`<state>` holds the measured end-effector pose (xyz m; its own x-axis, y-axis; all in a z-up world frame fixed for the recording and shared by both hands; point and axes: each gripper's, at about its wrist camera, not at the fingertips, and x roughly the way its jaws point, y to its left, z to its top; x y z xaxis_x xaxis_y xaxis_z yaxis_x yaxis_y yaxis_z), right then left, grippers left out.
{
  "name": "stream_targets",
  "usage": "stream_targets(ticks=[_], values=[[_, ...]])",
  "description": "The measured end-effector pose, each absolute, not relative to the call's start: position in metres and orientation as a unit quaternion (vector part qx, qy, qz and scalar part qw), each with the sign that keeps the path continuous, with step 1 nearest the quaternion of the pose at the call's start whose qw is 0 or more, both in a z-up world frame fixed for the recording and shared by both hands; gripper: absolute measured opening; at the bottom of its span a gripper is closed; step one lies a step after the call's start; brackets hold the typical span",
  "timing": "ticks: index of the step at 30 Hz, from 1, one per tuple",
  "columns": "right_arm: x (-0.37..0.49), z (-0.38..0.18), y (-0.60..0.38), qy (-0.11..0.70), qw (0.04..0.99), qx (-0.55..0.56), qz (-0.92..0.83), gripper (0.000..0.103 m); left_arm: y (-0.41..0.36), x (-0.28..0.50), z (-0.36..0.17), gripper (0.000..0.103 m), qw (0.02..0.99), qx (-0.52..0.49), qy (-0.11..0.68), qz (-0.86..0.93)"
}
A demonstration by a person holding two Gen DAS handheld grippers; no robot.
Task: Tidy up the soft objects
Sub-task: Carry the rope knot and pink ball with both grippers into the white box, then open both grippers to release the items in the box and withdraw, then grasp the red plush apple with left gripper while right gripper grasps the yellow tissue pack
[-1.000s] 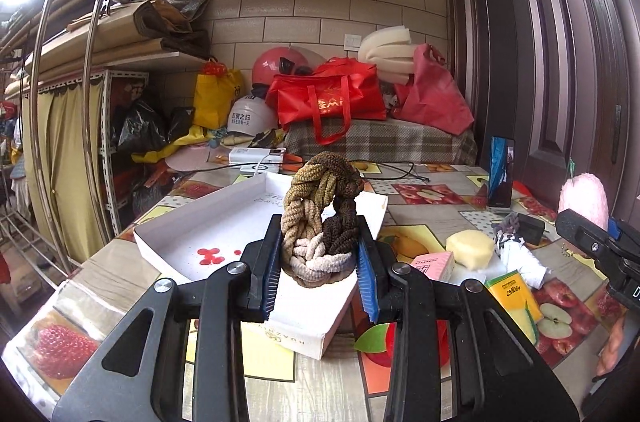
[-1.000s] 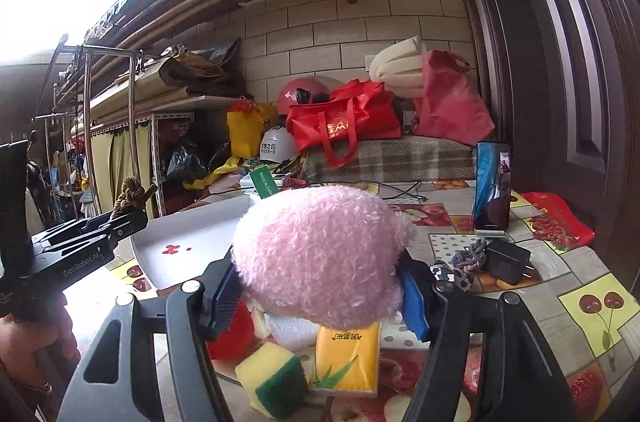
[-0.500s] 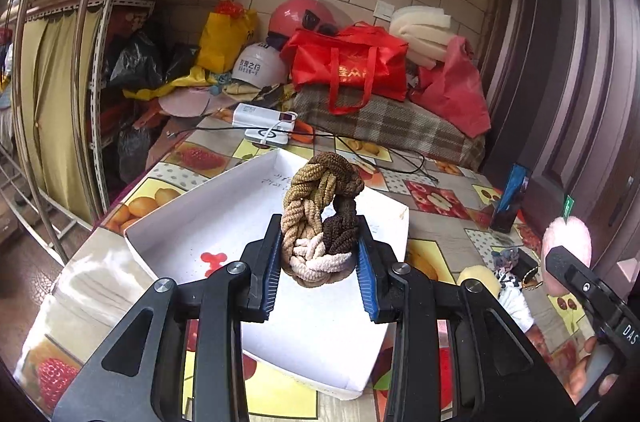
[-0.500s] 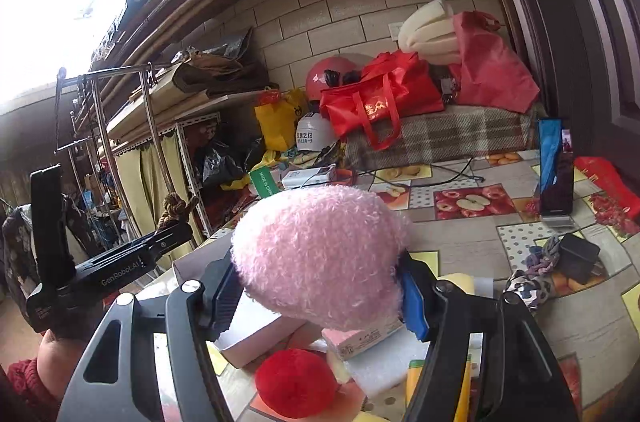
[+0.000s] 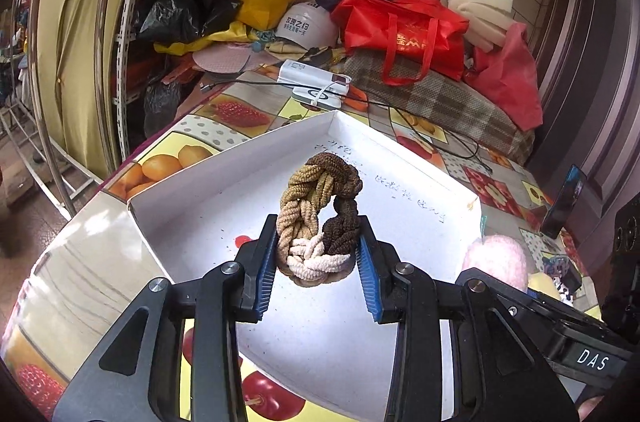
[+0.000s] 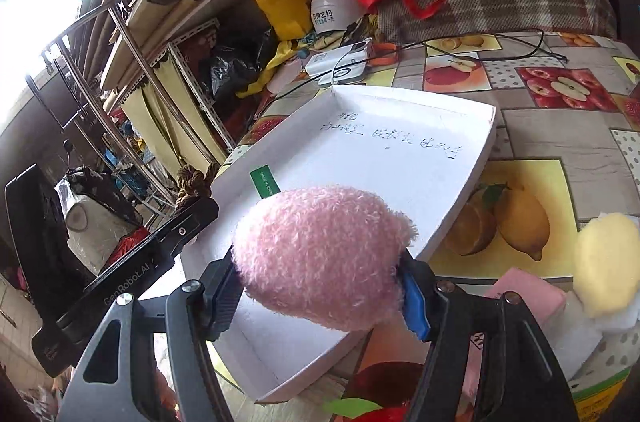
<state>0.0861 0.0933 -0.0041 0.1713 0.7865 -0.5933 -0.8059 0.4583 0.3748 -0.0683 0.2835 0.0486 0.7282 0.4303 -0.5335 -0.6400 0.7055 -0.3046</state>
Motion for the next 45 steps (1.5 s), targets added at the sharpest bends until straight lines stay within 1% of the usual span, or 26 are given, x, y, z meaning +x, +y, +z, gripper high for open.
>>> stream_targets(ticks=[1, 2, 3, 4, 5, 6, 7, 8, 10, 16, 19, 22, 27, 31, 33, 38, 40, 42, 44, 45], values=[[0.086, -0.006, 0.096, 0.381, 0.765, -0.016, 0.519, 0.070, 0.285, -0.070, 0.047, 0.039, 0.896, -0.246, 0.210, 0.305], [0.086, -0.008, 0.098, 0.383, 0.764, -0.017, 0.519, 0.072, 0.287, -0.073, 0.045, 0.048, 0.894, -0.253, 0.200, 0.312], [0.086, -0.009, 0.099, 0.382, 0.764, -0.016, 0.520, 0.081, 0.288, -0.078, 0.043, 0.056, 0.892, -0.257, 0.188, 0.321], [0.086, -0.010, 0.097, 0.380, 0.766, -0.014, 0.519, 0.086, 0.288, -0.081, 0.042, 0.079, 0.891, -0.257, 0.176, 0.330], [0.085, -0.011, 0.094, 0.376, 0.767, -0.011, 0.520, 0.092, 0.289, -0.084, 0.041, 0.099, 0.889, -0.254, 0.166, 0.342], [0.084, -0.011, 0.093, 0.370, 0.766, -0.006, 0.525, 0.098, 0.289, -0.088, 0.041, 0.103, 0.887, -0.248, 0.157, 0.356], [0.081, -0.009, 0.091, 0.363, 0.769, -0.005, 0.526, 0.102, 0.288, -0.090, 0.041, 0.103, 0.885, -0.240, 0.152, 0.369], [0.079, -0.007, 0.090, 0.356, 0.773, -0.004, 0.524, 0.103, 0.288, -0.092, 0.042, 0.103, 0.882, -0.231, 0.149, 0.382], [0.074, -0.004, 0.085, 0.345, 0.776, 0.002, 0.528, 0.103, 0.286, -0.094, 0.042, 0.103, 0.882, -0.216, 0.141, 0.395], [0.063, 0.018, 0.066, 0.304, 0.781, 0.028, 0.545, 0.103, 0.284, -0.104, 0.039, 0.103, 0.881, -0.219, 0.124, 0.400], [0.059, 0.037, 0.039, 0.262, 0.786, 0.050, 0.557, 0.103, 0.274, -0.115, 0.043, 0.103, 0.888, -0.217, 0.096, 0.394], [0.063, 0.051, 0.002, 0.215, 0.800, 0.073, 0.556, 0.103, 0.257, -0.116, 0.048, 0.103, 0.904, -0.187, 0.089, 0.375], [0.086, 0.058, -0.056, 0.189, 0.829, 0.090, 0.518, 0.103, 0.216, -0.111, 0.055, 0.103, 0.936, -0.133, 0.097, 0.311], [0.106, 0.049, -0.094, 0.204, 0.853, 0.068, 0.476, 0.103, 0.175, -0.104, 0.064, 0.103, 0.962, -0.096, 0.123, 0.225], [0.114, 0.040, -0.110, 0.220, 0.864, 0.045, 0.450, 0.103, 0.155, -0.096, 0.064, 0.103, 0.969, -0.073, 0.151, 0.184], [0.128, 0.012, -0.141, 0.267, 0.865, 0.032, 0.424, 0.103, 0.121, -0.072, 0.049, 0.103, 0.965, -0.045, 0.223, 0.134], [0.132, 0.002, -0.138, 0.293, 0.867, -0.002, 0.403, 0.103, 0.113, -0.064, 0.043, 0.103, 0.959, -0.034, 0.246, 0.135], [0.131, -0.007, -0.130, 0.317, 0.855, -0.028, 0.409, 0.103, 0.109, -0.061, 0.044, 0.103, 0.956, -0.024, 0.252, 0.150], [0.125, -0.012, -0.117, 0.326, 0.844, -0.045, 0.424, 0.103, 0.106, -0.058, 0.039, 0.102, 0.953, -0.027, 0.264, 0.145], [0.122, -0.014, -0.112, 0.327, 0.840, -0.055, 0.430, 0.103, 0.105, -0.055, 0.037, 0.101, 0.951, -0.026, 0.273, 0.140]])
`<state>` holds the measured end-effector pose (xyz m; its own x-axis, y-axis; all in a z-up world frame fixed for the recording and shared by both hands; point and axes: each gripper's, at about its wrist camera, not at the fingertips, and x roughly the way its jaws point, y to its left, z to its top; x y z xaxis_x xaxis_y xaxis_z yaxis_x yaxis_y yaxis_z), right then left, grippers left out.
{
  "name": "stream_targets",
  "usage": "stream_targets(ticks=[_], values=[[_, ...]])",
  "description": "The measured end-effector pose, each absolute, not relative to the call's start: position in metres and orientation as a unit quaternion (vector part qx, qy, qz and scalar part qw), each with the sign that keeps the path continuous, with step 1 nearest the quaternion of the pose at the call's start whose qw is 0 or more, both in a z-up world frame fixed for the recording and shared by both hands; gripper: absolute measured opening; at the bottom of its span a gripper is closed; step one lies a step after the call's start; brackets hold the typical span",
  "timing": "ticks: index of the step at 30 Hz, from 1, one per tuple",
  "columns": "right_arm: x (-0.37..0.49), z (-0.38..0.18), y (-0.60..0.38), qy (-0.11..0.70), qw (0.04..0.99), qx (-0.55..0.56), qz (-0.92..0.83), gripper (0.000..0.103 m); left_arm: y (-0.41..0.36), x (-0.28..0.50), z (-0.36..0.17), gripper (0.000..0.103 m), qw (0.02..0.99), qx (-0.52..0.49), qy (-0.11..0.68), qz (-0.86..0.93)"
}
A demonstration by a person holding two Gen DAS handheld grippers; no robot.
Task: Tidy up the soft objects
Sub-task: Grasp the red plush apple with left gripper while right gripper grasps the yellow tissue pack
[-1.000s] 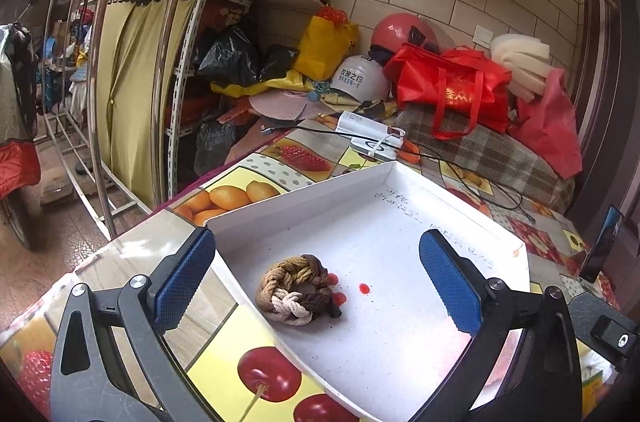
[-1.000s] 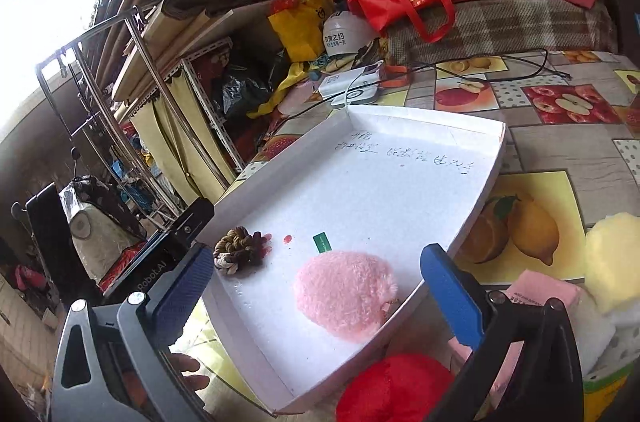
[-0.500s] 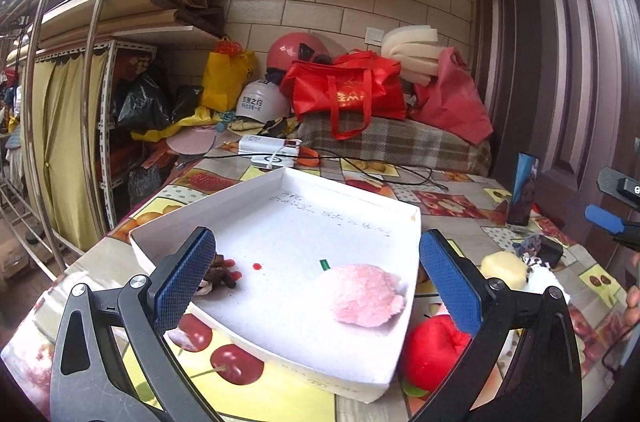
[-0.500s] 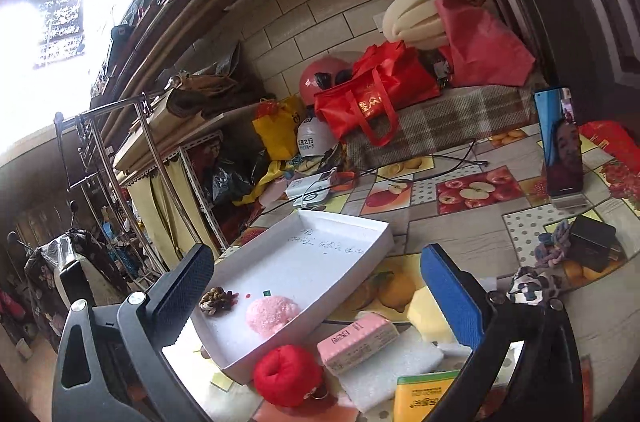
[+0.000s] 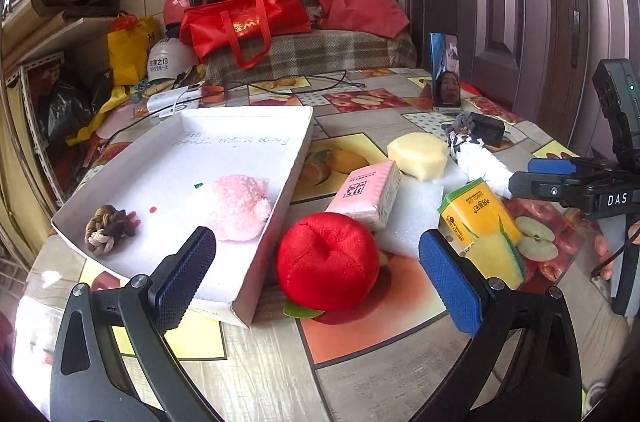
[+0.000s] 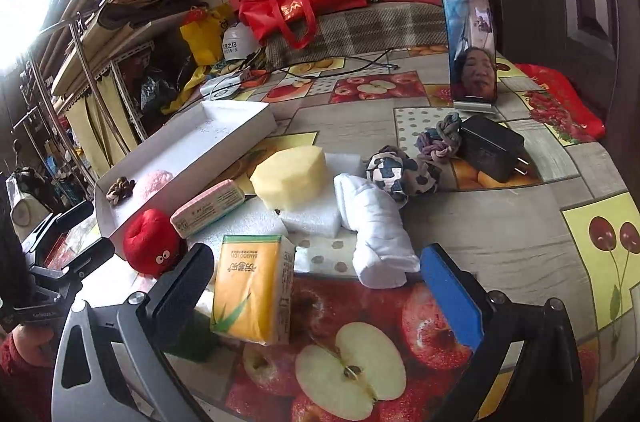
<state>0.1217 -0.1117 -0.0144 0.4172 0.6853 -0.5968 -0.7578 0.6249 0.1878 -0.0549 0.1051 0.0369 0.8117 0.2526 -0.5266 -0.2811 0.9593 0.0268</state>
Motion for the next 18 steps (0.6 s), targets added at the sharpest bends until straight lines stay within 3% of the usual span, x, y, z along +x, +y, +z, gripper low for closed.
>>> stream_targets(ticks=[2, 5, 7, 9, 10, 18], values=[[0.115, -0.019, -0.096, 0.327, 0.835, -0.077, 0.436, 0.103, 0.103, -0.048, 0.032, 0.093, 0.946, -0.019, 0.293, 0.140], [0.106, -0.028, -0.073, 0.321, 0.833, -0.128, 0.432, 0.102, 0.101, -0.039, 0.029, 0.093, 0.942, -0.008, 0.305, 0.141], [0.106, -0.031, -0.067, 0.324, 0.828, -0.130, 0.440, 0.096, 0.100, -0.032, 0.026, 0.093, 0.938, -0.005, 0.315, 0.142], [0.110, -0.033, -0.065, 0.336, 0.819, -0.128, 0.446, 0.071, 0.101, -0.025, 0.022, 0.093, 0.933, -0.007, 0.331, 0.137], [0.112, -0.034, -0.067, 0.340, 0.818, -0.124, 0.446, 0.066, 0.099, -0.022, 0.020, 0.093, 0.932, -0.006, 0.338, 0.134], [0.134, -0.024, -0.102, 0.352, 0.822, -0.027, 0.446, 0.065, 0.081, -0.013, 0.020, 0.092, 0.934, -0.012, 0.347, 0.085]])
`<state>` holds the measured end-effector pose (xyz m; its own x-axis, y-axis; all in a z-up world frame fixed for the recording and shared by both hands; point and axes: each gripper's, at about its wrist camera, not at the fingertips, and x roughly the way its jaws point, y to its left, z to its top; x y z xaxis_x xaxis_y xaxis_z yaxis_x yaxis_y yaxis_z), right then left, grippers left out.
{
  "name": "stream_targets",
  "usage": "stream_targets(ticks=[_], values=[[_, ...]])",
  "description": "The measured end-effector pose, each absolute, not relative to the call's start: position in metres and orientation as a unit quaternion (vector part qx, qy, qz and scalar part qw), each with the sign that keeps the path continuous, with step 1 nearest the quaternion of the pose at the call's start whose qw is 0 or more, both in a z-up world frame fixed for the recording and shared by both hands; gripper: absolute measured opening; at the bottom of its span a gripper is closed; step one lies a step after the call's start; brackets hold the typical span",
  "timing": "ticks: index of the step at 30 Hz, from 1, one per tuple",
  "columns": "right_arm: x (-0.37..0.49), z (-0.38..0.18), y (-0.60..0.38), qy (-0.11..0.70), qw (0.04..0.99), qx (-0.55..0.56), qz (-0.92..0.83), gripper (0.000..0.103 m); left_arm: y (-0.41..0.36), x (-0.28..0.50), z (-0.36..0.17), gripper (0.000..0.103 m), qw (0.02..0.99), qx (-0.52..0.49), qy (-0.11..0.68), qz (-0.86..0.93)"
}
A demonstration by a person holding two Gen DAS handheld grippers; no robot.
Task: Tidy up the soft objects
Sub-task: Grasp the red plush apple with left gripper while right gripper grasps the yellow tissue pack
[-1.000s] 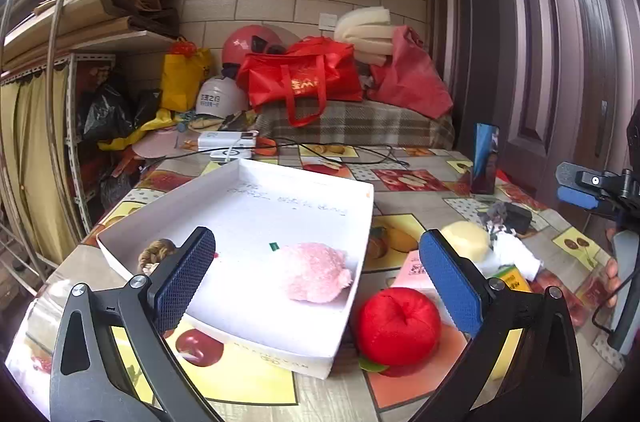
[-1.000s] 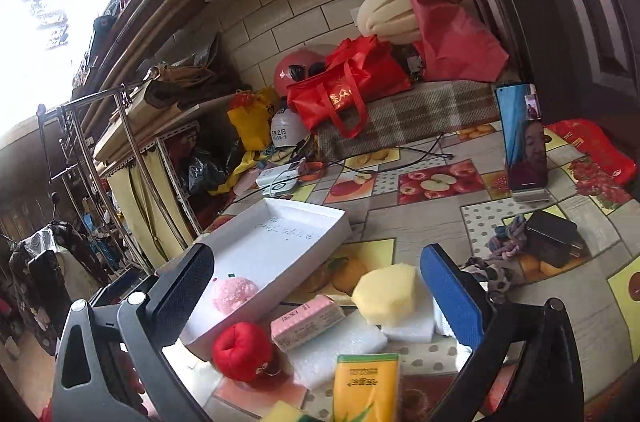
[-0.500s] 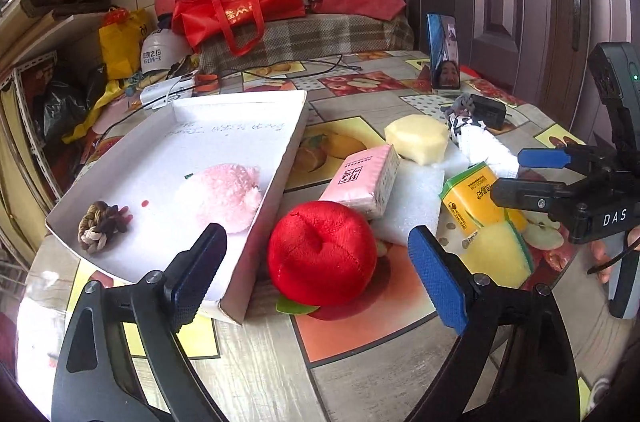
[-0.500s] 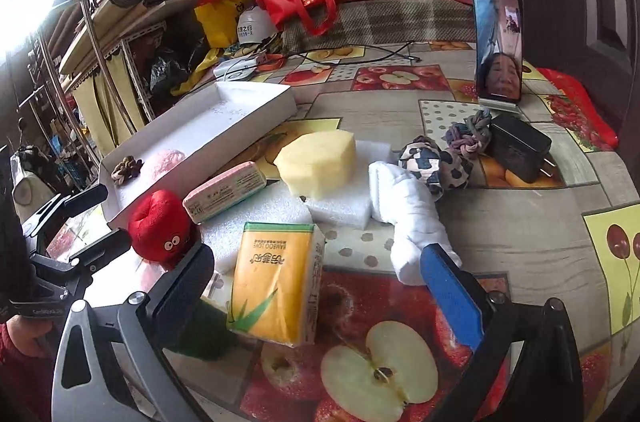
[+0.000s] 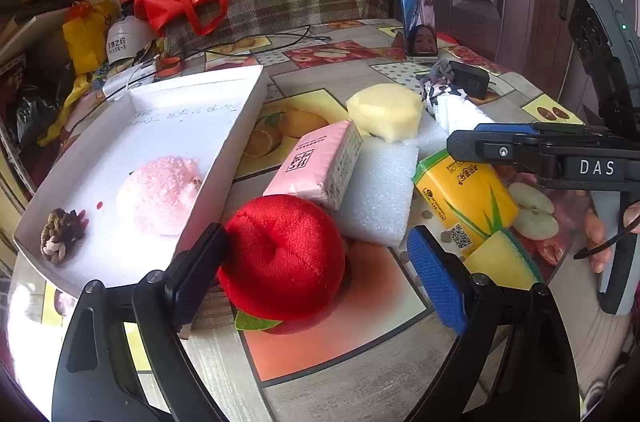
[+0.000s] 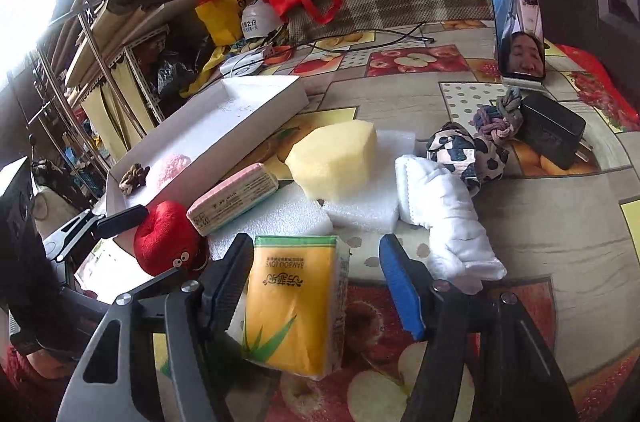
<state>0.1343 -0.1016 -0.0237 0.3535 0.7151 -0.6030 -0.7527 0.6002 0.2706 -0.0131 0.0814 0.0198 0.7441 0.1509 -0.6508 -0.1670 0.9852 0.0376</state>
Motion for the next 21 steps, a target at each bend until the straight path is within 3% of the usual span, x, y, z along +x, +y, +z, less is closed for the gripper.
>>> stream_targets(ticks=[13, 15, 17, 21], values=[[0.116, -0.039, -0.071, 0.374, 0.796, -0.118, 0.460, 0.065, 0.076, -0.007, 0.019, 0.093, 0.926, 0.009, 0.362, 0.101], [0.118, -0.040, -0.074, 0.377, 0.792, -0.114, 0.466, 0.053, 0.077, -0.003, 0.015, 0.087, 0.924, -0.007, 0.371, 0.092], [0.116, -0.039, -0.078, 0.371, 0.796, -0.109, 0.465, 0.049, 0.079, -0.001, 0.014, 0.062, 0.922, -0.013, 0.372, 0.102], [0.115, -0.034, -0.086, 0.358, 0.803, -0.090, 0.467, 0.046, 0.083, -0.005, 0.015, 0.059, 0.926, -0.023, 0.363, 0.104]])
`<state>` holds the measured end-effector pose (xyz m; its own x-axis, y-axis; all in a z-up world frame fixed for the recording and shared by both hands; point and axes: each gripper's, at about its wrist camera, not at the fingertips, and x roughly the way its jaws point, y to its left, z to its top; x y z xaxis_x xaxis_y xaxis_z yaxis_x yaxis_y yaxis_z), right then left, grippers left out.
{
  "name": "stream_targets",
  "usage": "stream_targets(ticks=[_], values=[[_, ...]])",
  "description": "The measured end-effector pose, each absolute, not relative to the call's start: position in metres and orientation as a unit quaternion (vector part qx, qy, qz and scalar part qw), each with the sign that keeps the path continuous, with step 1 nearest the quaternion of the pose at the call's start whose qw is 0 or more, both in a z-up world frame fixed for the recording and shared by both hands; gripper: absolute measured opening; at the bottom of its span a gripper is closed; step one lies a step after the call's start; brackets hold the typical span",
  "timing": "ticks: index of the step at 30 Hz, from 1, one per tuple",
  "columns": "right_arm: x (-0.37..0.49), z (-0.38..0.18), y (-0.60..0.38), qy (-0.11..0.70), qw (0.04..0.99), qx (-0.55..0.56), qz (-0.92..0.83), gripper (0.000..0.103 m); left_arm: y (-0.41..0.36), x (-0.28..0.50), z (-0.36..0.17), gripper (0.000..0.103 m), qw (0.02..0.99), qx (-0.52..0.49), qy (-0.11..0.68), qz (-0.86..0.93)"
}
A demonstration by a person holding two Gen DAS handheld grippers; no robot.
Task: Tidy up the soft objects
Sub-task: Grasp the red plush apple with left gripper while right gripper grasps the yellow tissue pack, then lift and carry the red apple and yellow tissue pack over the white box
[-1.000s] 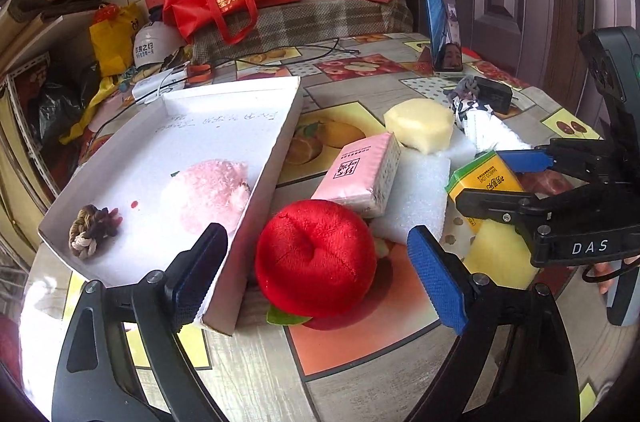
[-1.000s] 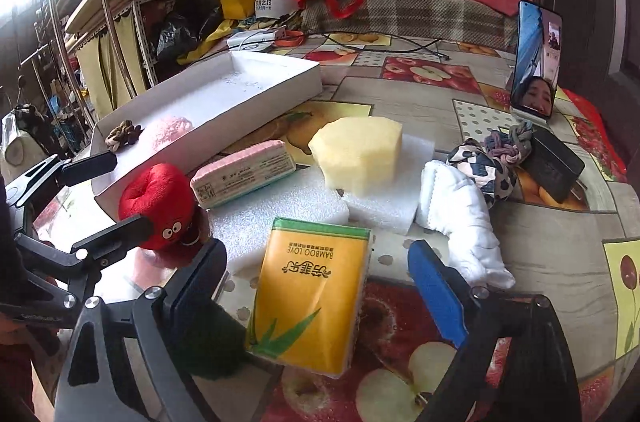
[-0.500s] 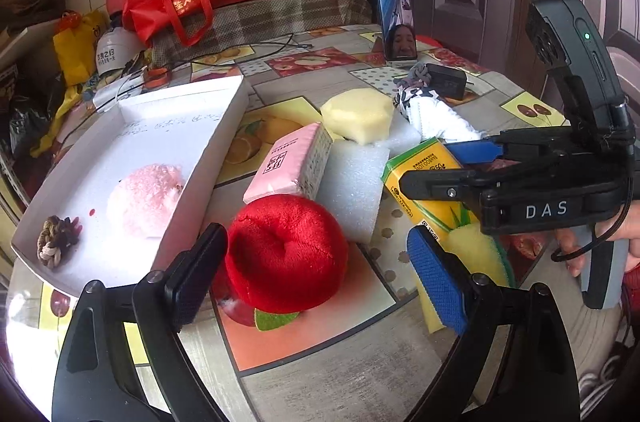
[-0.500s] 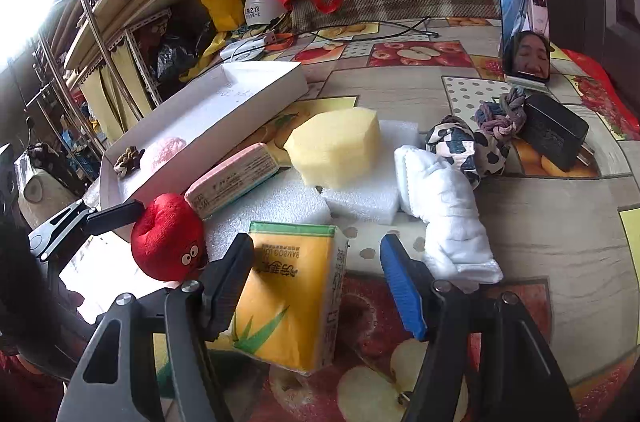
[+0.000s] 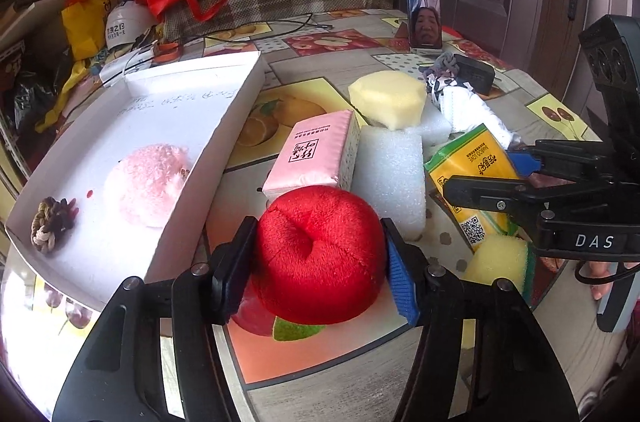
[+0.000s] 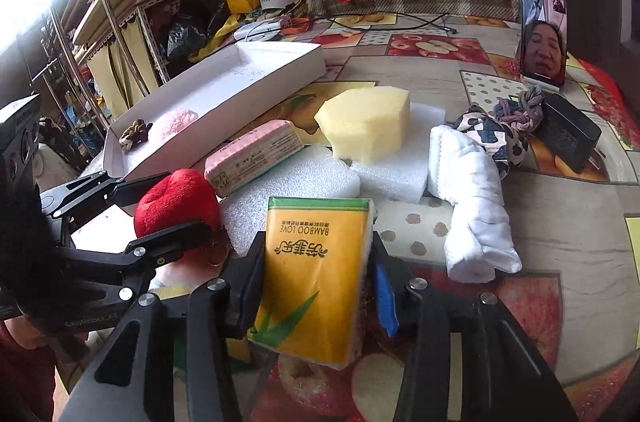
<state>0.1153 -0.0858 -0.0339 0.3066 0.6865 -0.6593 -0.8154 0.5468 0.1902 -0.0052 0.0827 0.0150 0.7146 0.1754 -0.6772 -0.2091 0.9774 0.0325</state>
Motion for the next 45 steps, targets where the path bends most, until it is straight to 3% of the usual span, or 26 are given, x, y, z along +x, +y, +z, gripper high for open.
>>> stream_targets(ticks=[9, 20, 45], values=[[0.108, -0.014, -0.104, 0.295, 0.829, -0.033, 0.475, 0.046, 0.079, -0.026, 0.030, 0.059, 0.944, -0.002, 0.300, 0.139], [0.091, 0.013, -0.115, 0.221, 0.851, 0.016, 0.477, 0.046, 0.096, -0.051, 0.043, 0.059, 0.956, -0.050, 0.235, 0.170], [0.088, 0.065, -0.085, 0.191, 0.841, 0.045, 0.504, 0.047, 0.127, -0.074, 0.123, 0.059, 0.964, -0.060, 0.143, 0.216]])
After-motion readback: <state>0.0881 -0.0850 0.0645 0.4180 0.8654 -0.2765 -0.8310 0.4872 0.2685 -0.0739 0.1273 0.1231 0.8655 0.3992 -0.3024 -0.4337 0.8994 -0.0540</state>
